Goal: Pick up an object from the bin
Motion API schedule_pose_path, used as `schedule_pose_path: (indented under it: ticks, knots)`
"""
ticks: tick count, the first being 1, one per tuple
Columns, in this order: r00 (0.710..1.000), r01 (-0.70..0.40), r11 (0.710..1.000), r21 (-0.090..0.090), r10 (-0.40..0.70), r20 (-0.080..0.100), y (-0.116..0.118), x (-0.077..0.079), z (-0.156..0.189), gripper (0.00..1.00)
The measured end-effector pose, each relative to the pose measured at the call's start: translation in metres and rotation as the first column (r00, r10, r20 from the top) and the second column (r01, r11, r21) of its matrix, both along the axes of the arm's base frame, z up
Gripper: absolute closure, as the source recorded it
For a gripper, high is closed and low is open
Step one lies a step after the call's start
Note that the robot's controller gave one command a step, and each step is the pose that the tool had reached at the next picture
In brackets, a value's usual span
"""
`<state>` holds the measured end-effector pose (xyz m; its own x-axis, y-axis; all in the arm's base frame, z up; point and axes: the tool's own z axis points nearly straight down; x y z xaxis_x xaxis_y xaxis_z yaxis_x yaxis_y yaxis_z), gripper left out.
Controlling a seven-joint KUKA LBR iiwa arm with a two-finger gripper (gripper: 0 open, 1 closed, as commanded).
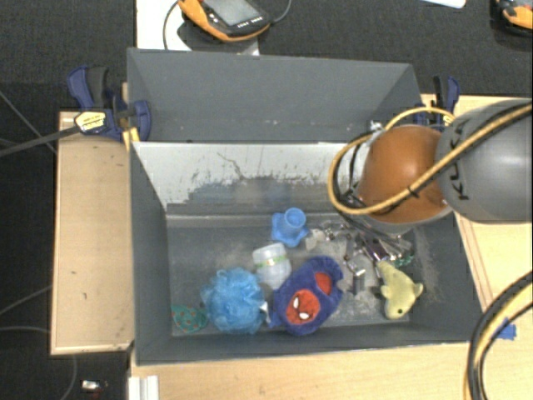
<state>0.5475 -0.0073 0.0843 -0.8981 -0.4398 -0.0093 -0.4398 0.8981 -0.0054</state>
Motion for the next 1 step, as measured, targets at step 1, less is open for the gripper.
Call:
schedule_pose_path:
  ticks: [1]
  knots:
    - [0.999, 0.042, 0.999, 0.003, -0.042, 0.005, 0.0056, -0.0257, -0.0029, 0.00]
